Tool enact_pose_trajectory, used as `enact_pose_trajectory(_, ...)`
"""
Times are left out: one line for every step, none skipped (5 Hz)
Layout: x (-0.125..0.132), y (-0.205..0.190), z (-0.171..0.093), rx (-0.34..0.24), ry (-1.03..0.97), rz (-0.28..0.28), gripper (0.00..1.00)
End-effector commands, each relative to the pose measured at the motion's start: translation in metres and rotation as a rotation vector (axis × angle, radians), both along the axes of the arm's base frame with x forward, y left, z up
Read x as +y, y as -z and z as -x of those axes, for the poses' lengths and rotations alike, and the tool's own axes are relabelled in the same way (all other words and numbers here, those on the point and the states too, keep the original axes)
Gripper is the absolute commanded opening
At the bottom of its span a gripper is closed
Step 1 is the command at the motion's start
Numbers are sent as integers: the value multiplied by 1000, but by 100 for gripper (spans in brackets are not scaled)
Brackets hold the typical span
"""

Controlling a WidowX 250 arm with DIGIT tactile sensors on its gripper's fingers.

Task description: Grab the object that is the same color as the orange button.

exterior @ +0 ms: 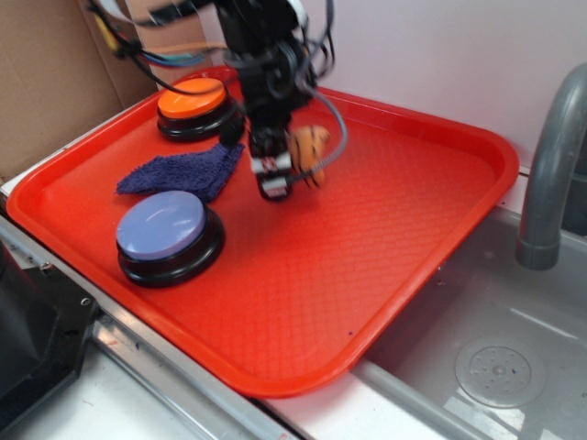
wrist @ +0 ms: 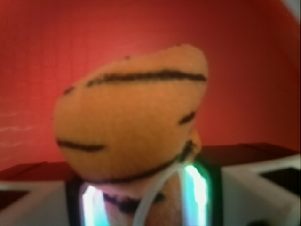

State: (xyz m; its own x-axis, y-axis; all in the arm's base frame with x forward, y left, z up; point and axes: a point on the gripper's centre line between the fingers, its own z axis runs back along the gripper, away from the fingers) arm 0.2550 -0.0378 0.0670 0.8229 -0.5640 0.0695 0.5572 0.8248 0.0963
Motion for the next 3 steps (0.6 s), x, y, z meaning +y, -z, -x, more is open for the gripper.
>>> enact_pose_trajectory(12,-75,23,-43,-472,-98,0)
enact_pose_trajectory(22,-100,45,-88,-629,-80,0)
enact_pose_trajectory(28,-102,54,-53,-655,-23,0)
